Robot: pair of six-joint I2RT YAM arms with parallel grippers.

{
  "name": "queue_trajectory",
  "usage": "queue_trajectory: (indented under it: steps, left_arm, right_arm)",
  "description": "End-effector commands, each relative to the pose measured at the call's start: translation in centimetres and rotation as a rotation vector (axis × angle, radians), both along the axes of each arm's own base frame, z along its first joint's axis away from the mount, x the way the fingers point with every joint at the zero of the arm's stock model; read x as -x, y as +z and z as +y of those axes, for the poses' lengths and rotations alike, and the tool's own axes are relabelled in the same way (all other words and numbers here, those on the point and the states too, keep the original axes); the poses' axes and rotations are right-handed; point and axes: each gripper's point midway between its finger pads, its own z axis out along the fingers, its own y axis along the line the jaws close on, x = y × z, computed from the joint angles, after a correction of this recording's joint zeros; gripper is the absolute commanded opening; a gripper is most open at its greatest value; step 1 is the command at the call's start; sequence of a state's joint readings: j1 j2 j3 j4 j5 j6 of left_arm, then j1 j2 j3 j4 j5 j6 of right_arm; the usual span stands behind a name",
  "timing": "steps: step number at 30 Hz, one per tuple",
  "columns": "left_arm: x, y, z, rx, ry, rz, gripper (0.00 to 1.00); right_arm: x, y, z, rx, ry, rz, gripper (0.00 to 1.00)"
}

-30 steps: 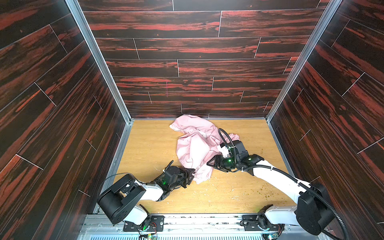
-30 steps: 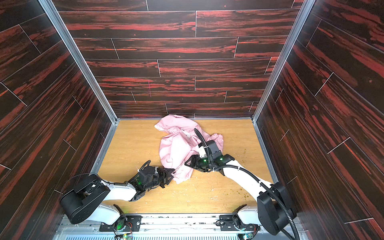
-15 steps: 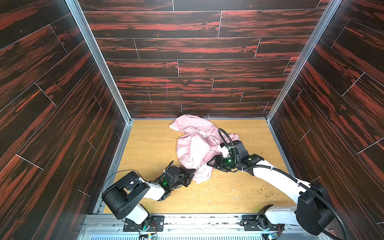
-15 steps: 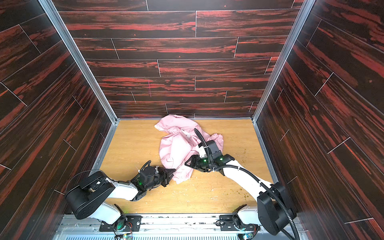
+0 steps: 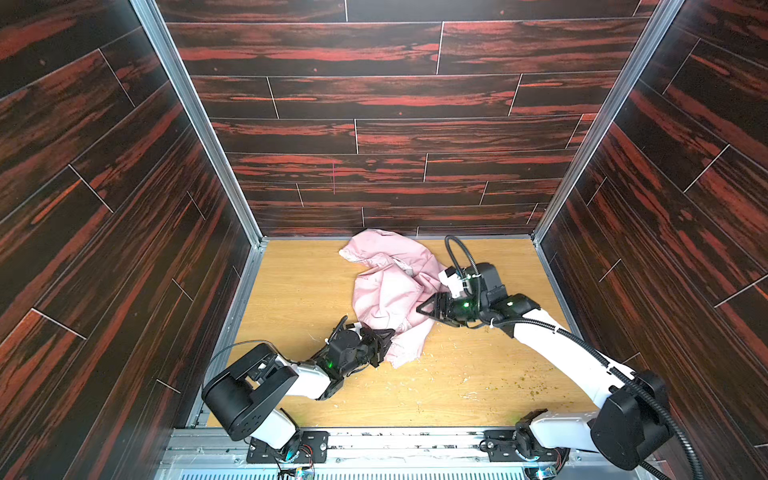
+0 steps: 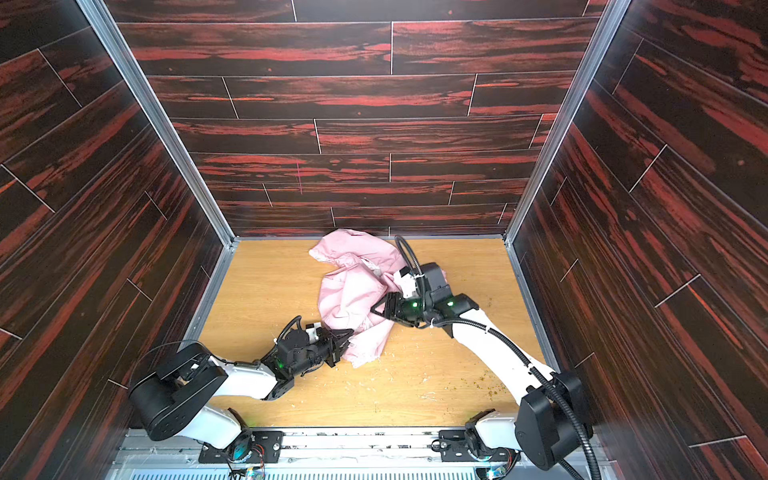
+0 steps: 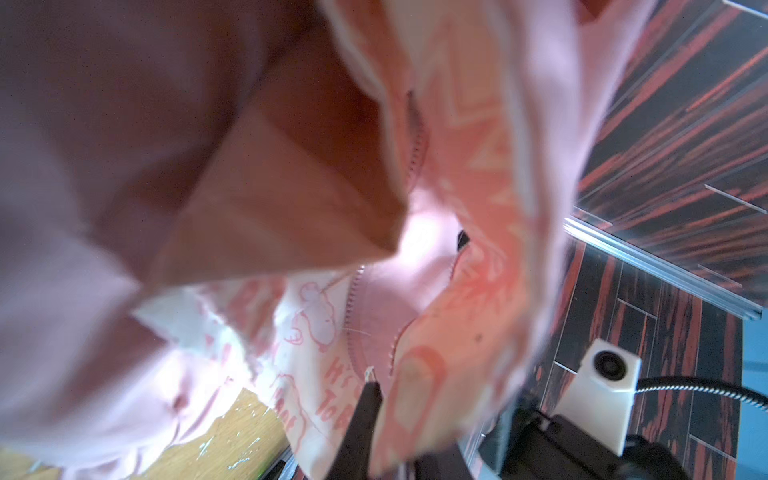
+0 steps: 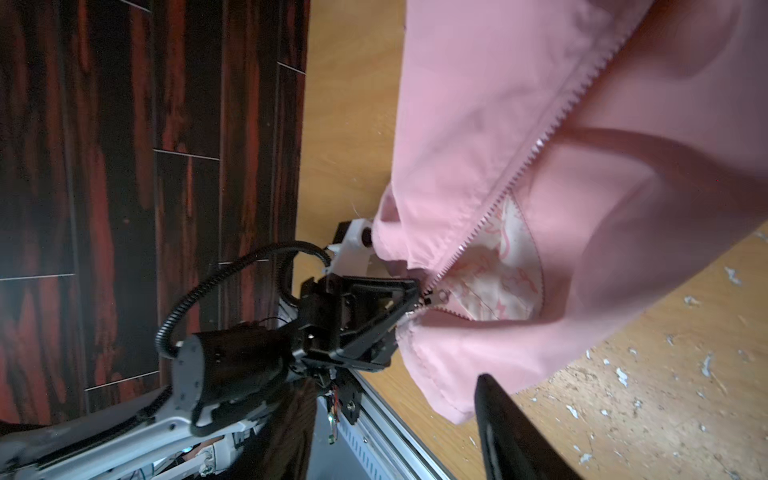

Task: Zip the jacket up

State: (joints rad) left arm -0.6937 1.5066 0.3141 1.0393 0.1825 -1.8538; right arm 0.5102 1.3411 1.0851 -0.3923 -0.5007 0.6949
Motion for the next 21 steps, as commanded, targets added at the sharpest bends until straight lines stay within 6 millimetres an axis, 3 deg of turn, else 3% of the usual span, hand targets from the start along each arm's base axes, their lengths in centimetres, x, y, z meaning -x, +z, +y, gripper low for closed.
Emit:
queue_trajectory:
  steps: [1,5,11,18,21]
  left_arm:
    - [-1.1,5.2,-0.5,0.027,-0.008,-0.186,0.0]
    - [-1.5,9.0,-0.3,-0.008,-0.001,-0.345,0.0]
    - [-2.0,12.2,0.1,-0.028,-0.022,-0.462,0.0]
    - [-2.6,14.0,-0.7,0.036,-0.08,-0.498,0.0]
    - [-2.8,14.6,-1.3,0.078,-0.1,-0.501,0.0]
  right_arm:
    - [0.5,0.9,1.1,-0.058,0.082,0.036,0.63]
    - [-0.8,2.4,1.4,-0.183,0.097,0.088,0.62]
    - [-2.2,5.2,1.0,-0.294,0.126,0.105,0.59]
    - [-1.6,5.1,1.4,-0.412,0.176,0.18,0.31]
    - [-0.9,4.9,1.7,-0.433,0.202,0.192,0.3]
